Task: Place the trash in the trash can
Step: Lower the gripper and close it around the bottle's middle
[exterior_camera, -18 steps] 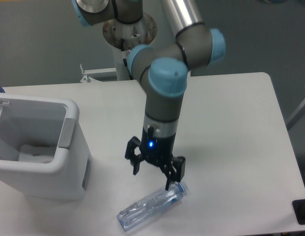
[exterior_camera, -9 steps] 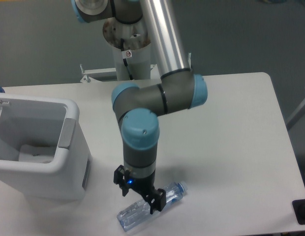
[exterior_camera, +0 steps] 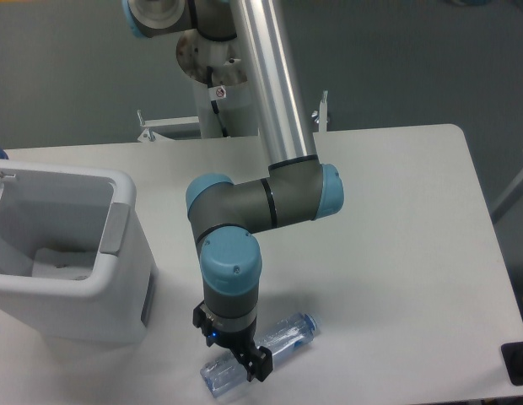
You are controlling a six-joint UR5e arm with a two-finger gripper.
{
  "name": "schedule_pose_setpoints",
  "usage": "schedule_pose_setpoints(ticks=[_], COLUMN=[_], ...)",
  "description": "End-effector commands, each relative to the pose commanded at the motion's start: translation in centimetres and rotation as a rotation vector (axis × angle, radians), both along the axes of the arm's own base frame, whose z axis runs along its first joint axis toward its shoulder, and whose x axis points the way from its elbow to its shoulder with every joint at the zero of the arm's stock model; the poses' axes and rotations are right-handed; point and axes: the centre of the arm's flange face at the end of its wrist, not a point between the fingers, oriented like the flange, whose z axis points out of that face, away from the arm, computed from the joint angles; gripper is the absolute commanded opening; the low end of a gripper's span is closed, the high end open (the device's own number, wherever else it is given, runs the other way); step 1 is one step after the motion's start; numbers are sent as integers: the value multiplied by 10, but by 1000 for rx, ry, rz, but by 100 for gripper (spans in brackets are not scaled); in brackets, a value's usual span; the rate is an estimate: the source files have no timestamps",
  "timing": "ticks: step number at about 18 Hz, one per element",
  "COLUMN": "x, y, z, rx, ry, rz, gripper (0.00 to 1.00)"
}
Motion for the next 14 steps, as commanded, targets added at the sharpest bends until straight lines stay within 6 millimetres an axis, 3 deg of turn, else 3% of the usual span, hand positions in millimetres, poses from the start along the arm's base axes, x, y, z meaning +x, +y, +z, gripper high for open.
schedule_pose_setpoints(ticks=[7,13,14], x=[13,15,15], y=[8,11,11], z=[-27,-31,-31], rx=[-48,-57,-56], ry=[5,11,12], rz=[-17,-13,-13], gripper=[100,100,93])
